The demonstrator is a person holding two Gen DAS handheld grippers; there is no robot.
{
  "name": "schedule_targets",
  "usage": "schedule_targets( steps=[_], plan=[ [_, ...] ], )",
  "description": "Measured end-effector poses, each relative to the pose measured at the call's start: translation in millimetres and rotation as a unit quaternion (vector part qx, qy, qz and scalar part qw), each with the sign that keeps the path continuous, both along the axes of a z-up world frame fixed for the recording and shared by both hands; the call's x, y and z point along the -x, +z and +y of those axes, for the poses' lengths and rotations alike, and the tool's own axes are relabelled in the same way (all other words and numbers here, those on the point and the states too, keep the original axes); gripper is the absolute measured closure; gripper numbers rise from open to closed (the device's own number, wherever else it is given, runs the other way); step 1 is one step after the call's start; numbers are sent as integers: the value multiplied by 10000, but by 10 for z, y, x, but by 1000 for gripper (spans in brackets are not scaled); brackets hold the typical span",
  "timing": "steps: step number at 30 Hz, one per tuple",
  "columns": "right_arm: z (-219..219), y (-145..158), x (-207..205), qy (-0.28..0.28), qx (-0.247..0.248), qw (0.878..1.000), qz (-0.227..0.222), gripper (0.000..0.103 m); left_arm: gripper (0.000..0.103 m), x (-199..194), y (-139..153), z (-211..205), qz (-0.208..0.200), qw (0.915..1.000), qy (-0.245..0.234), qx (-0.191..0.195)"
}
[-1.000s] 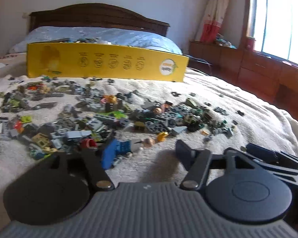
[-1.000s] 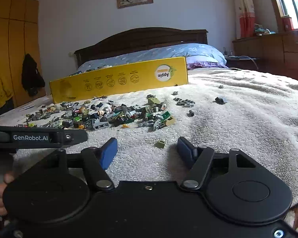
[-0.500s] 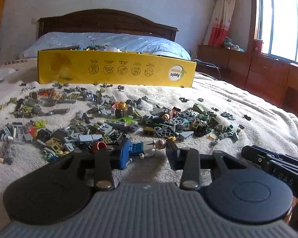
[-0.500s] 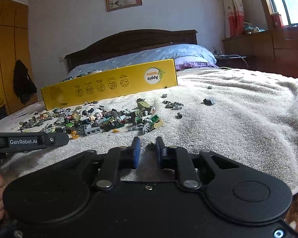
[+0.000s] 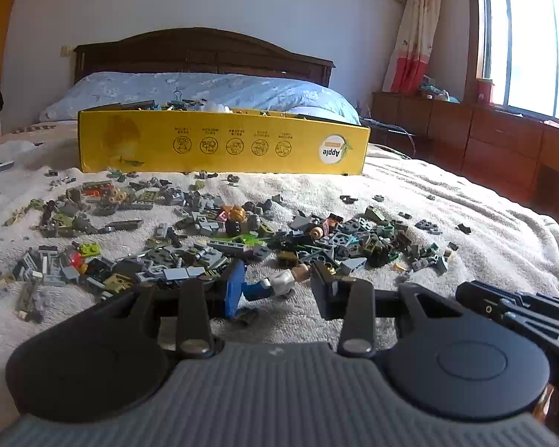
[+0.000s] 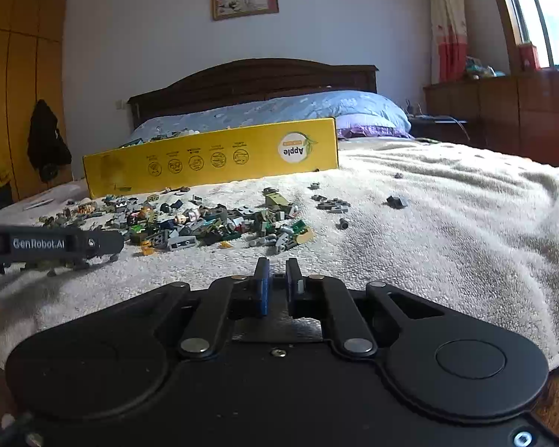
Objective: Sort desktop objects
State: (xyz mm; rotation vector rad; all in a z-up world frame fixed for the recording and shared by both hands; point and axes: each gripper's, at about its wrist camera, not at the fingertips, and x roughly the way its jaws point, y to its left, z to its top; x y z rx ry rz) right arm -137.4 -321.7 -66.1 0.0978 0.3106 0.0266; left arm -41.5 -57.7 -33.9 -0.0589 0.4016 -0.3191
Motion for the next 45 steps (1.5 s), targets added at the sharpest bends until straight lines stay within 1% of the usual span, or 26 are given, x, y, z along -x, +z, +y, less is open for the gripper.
schedule_targets(
  steps=[4,8,9,10,13,16,17,18,21,23,26,35,38,45],
  plan=[
    [58,13,29,60,87,9999,-31,95,60,14,13,23,-27,10000,-10,6],
    [76,34,48,110,124,9998,-58,95,57,-23,-37,2,142,9998,-109,-37],
    [75,35,45,115,123,9998,-42,95,47,-25,-53,-8,171,9998,-129,-52],
    [79,33,43,119,127,9998,-22,95,44,-26,-67,-18,204,9996,-167,-58],
    [79,21,48,136,148,9998,39,91,43,-10,-91,-38,198,9996,-191,-92],
    [57,5,67,128,132,9998,75,91,43,-26,-99,-46,198,9996,-187,-88],
    [48,-3,72,129,124,9998,87,91,48,-28,-99,-45,201,9996,-174,-87],
    [36,-10,77,136,119,9998,95,91,56,-34,-99,-48,196,9996,-157,-101],
    [30,-21,59,147,107,9998,113,91,57,-32,-86,-58,155,9996,-189,-149],
    [38,-16,41,144,141,9997,119,96,57,-19,-65,-58,104,9995,-242,-149],
    [45,10,32,151,158,9997,106,96,57,-6,-15,-62,-20,9994,-280,-179],
    [122,155,-42,352,297,9989,-32,96,57,-117,152,6,-159,9997,-199,0],
    [141,197,-119,466,281,9985,-27,96,57,-190,186,38,-176,9997,-129,54],
    [172,350,-446,733,27,9973,-25,96,57,-417,288,161,-199,9998,18,73]
  ],
)
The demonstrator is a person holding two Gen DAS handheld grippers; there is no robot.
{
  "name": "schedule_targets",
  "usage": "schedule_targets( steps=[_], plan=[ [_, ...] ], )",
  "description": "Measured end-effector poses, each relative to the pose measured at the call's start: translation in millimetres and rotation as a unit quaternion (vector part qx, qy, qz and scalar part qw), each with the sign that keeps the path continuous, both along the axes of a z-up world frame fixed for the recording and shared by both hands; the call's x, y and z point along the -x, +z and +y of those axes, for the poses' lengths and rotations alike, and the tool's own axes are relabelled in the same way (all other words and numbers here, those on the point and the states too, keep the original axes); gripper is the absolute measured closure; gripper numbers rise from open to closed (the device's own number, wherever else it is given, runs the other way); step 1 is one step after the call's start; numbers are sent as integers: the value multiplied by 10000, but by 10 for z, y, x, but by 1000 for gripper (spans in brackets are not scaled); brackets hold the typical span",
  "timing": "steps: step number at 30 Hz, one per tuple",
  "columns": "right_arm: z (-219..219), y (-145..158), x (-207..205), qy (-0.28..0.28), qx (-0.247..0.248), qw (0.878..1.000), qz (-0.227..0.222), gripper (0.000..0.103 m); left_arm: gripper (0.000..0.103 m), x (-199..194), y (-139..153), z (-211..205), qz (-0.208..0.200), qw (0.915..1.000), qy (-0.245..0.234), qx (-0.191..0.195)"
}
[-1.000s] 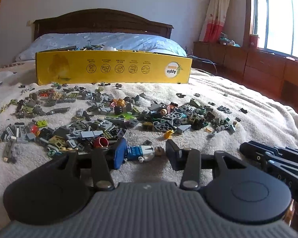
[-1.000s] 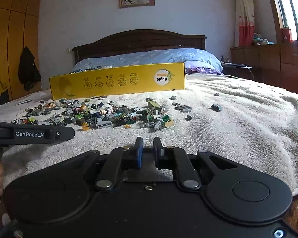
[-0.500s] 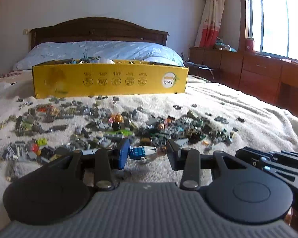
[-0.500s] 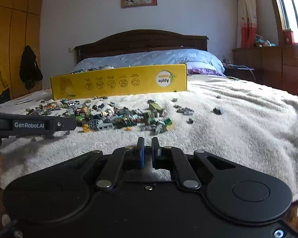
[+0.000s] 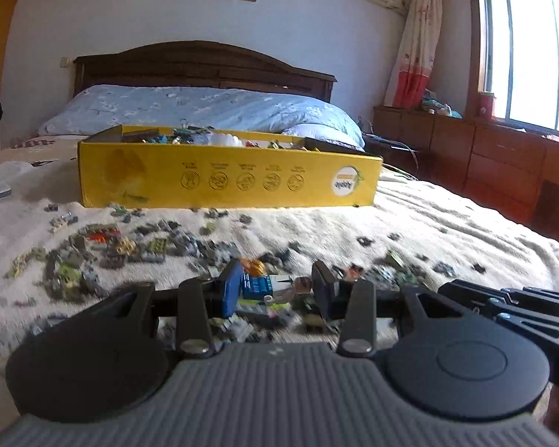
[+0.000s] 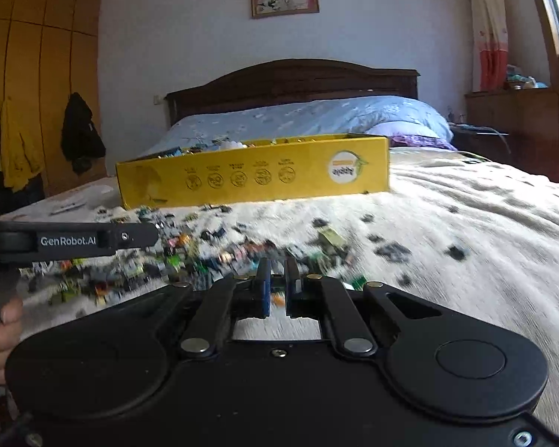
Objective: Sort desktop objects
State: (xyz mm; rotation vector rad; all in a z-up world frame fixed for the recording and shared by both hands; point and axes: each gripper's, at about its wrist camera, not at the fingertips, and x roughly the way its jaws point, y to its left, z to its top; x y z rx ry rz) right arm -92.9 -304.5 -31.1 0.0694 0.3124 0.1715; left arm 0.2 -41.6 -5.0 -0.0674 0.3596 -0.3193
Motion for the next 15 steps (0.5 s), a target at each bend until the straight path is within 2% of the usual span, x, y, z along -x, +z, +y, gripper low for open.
schedule_targets(
  steps=[4,7,15],
  plan=[
    [-5,125,-232,237,-159,9996,88,96,57,-189,137,64,-183,9996,117,-186],
    [-25,224,-445,351,-261,9989,181,96,57,-368,260,117,-267,9993,161,-188],
    [-88,553,-1093,547,-299,9978,238,96,57,-1015,562,119,-484,9979,275,-324]
  ],
)
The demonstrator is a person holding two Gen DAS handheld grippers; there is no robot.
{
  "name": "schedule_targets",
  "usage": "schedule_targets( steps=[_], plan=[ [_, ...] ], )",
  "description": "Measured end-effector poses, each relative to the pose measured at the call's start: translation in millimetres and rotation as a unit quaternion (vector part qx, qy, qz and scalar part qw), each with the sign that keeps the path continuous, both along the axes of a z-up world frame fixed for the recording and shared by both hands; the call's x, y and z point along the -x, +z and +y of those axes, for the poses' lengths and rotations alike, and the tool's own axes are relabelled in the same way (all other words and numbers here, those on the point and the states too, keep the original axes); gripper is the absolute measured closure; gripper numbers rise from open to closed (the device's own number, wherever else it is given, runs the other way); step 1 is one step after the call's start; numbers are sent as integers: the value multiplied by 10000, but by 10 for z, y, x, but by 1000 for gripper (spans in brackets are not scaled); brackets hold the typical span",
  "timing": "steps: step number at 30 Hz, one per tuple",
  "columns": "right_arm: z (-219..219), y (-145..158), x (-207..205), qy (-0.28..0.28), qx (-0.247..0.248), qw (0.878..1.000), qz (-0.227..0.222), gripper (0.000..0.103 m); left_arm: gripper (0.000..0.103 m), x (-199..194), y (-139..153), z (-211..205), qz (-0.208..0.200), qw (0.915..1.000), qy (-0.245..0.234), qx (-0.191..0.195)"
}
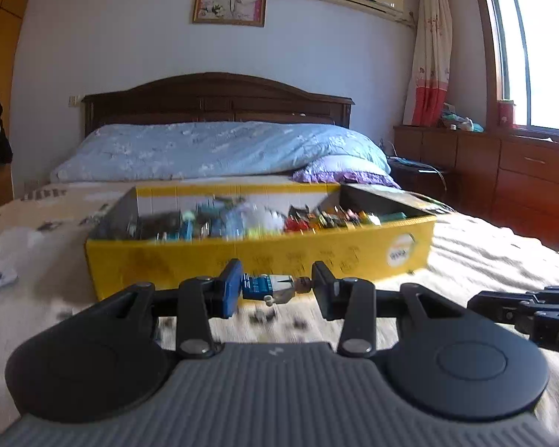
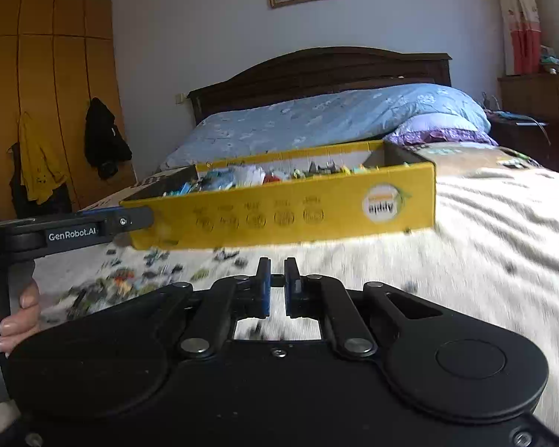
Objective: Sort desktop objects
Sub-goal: 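Carry both held bricks into the yellow box and open both grippers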
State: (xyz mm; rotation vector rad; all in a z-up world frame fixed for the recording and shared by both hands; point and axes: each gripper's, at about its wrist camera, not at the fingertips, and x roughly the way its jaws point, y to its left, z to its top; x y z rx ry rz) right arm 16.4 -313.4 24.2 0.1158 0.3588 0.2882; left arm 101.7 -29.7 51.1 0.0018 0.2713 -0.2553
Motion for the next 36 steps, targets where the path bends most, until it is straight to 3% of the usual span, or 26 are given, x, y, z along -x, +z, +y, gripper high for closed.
schedule_targets(
  steps=[13,25,27,28,29,31,33,36],
  plan=[
    [53,341,-1600,67,-51,9998,167,96,57,-1287,249,-70,34,9993,332,145],
    [43,252,-2923,-417,-46,9976,548,96,57,-2127,220,-193,461,9967,660,14],
    [18,228,-3077,-496,-125,9967,635,95,51,-2216,204,-194,550,9961,688,0],
    [2,218,-3133,-555,-173,9961,660,90,51,-2237,200,-191,575,9958,717,15],
    [-15,207,-3150,-604,-213,9956,686,87,40,-2240,203,-193,572,9957,729,31],
    [-58,195,-3197,-670,-290,9944,766,65,35,-2213,223,-210,527,9957,760,12],
    [-98,199,-3178,-654,-317,9944,769,62,25,-2176,238,-214,507,9955,805,3],
    [-148,223,-3103,-607,-303,9948,756,57,18,-2105,270,-213,512,9956,779,21]
  ],
)
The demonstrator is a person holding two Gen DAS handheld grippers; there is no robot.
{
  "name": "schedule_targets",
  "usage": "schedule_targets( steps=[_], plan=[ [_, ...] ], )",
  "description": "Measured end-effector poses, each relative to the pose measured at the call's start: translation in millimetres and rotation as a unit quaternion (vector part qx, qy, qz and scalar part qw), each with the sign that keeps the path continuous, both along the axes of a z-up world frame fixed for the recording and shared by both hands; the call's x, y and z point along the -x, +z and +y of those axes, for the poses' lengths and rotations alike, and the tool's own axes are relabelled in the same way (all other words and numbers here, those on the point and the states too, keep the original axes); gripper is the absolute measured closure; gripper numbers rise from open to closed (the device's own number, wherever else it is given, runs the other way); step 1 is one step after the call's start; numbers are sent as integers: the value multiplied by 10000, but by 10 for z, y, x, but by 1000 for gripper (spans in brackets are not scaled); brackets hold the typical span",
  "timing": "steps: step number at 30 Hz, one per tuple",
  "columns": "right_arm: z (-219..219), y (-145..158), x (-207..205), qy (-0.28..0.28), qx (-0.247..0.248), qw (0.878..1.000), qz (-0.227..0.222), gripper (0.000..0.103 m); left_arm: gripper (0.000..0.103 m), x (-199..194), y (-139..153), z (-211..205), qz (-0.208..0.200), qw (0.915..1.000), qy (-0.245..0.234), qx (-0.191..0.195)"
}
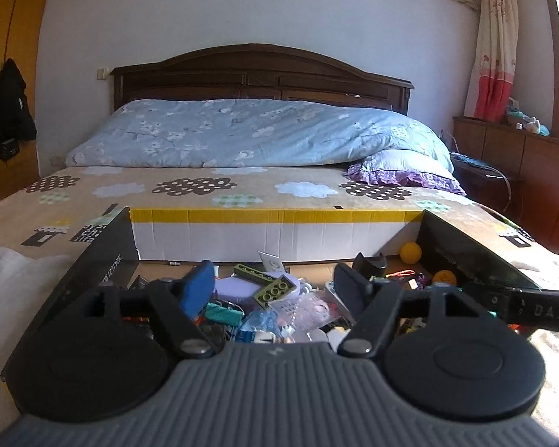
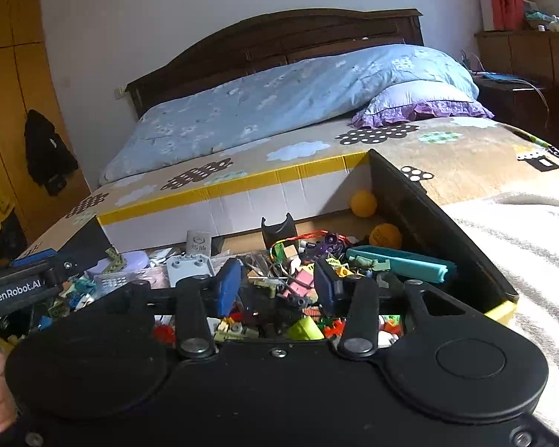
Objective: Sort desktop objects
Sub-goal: 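Carry both held bricks into the yellow box and open both grippers, then withdraw both grippers from the yellow box back over the pile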
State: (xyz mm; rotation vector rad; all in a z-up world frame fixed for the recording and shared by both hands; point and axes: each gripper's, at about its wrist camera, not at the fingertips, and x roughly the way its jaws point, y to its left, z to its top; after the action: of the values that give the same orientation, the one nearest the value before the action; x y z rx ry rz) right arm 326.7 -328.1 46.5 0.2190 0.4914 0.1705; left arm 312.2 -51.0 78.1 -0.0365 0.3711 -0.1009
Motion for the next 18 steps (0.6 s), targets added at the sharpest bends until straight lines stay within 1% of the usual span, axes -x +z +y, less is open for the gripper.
schedule_targets(
  steps=[1,4,8,11,13,18],
  plan=[
    [-5,10,31,26,-10,10000,13,53,17,30,25,-5,-1,10000,11,13],
    [-3,75,166,133,22,9999,-7,51,15,134,99,2,-20,10000,-39,25],
    [-4,227,433,260,92,9996,-102,47,10,326,213,-1,-78,9999,-75,-42],
    [-5,356,652,351,117,9992,-145,42,8,471,285,-14,-21,9999,-102,-56],
    [-15,434,799,388,112,9991,-142,37,8,601,324,-2,20,9999,-112,-15],
    [-24,571,1240,502,169,9986,-83,30,5,926,403,59,92,9998,-149,77]
  ],
)
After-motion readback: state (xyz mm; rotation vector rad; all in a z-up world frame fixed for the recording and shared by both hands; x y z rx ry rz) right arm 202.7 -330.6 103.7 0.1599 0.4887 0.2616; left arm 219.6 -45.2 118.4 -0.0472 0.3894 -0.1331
